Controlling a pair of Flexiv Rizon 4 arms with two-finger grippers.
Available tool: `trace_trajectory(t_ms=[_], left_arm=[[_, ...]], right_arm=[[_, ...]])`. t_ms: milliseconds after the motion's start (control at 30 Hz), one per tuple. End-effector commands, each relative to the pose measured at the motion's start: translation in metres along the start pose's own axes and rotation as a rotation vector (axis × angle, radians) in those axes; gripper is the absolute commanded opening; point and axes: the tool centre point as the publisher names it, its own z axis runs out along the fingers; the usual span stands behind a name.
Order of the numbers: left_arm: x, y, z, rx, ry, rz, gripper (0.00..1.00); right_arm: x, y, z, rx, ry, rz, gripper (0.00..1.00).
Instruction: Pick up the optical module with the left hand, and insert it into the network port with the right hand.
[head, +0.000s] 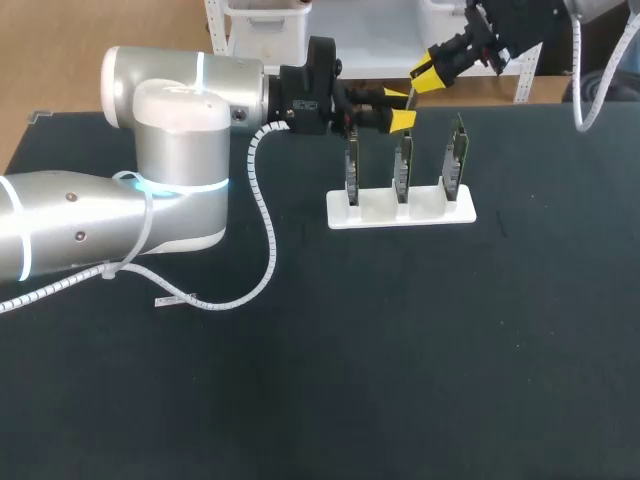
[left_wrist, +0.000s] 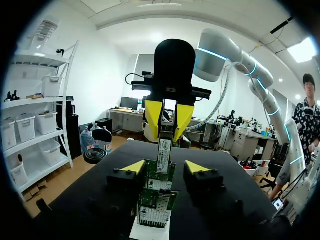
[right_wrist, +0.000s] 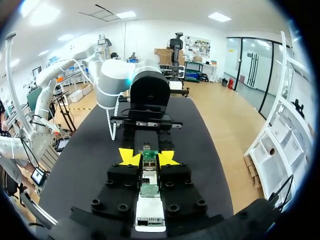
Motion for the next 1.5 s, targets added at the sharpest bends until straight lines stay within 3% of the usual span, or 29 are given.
trace_trajectory(t_ms=[33,333,1100,1500], left_arm=[[0.000,0.001,0.000,0.001,-0.001,0.001,1.00],[-0.002,0.000,-0.001,0.016,-0.001,0.027,1.00],[-0.006,-0.012,-0.032,-0.001,0.179,0.134,1.00],[-0.001,-0.015,-0.031,-0.004,0.267,0.155,1.00]], right_arm=[[0.000,-0.001,0.000,-0.003,0.000,-0.002,0.00],[-0.001,-0.002,-0.001,0.004,-0.005,-0.010,0.00],[0.001,0.003,0.000,-0.004,-0.005,-0.016,0.00],[0.001,0.004,0.000,-0.011,-0.004,-0.018,0.00]])
